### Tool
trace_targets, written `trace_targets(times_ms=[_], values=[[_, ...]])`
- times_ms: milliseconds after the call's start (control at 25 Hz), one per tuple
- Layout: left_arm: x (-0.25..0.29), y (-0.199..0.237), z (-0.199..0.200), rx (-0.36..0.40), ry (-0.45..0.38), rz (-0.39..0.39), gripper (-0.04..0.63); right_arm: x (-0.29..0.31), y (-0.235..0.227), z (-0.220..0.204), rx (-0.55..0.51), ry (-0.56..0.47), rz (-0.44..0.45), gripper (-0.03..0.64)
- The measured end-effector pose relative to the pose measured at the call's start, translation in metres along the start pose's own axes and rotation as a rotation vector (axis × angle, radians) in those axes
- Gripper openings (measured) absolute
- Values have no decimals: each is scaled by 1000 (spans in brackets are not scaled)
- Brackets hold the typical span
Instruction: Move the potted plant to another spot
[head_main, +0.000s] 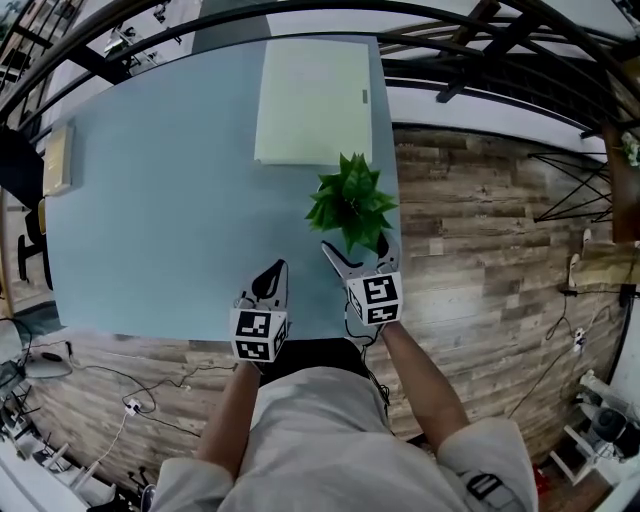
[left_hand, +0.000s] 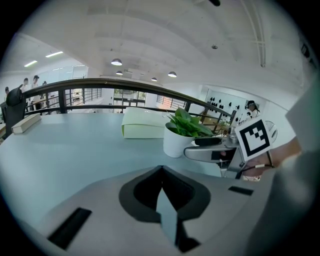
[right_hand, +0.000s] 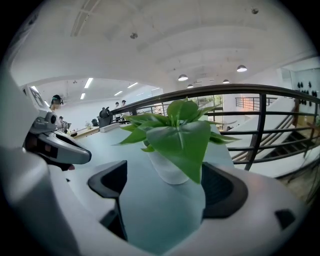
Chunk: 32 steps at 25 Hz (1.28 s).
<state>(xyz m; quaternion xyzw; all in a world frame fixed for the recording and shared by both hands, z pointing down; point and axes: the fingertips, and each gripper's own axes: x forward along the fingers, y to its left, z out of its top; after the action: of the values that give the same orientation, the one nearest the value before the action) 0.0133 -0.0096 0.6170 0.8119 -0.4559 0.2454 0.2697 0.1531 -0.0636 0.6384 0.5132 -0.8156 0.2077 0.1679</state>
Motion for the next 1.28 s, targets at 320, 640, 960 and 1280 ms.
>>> trace_targets(times_ms=[320, 640, 960, 1280], values=[[5, 4, -5, -13, 12, 13, 11, 22, -7, 0, -48, 16, -3, 493], [6, 1, -13, -14, 33, 9, 11, 44, -16, 14, -60, -38, -10, 525], [3, -6, -21, 9, 46, 3, 11, 50, -18, 21, -82, -63, -25, 525], [-1, -5, -24, -1, 57, 13, 11, 50, -21, 20, -102, -37, -13, 497]])
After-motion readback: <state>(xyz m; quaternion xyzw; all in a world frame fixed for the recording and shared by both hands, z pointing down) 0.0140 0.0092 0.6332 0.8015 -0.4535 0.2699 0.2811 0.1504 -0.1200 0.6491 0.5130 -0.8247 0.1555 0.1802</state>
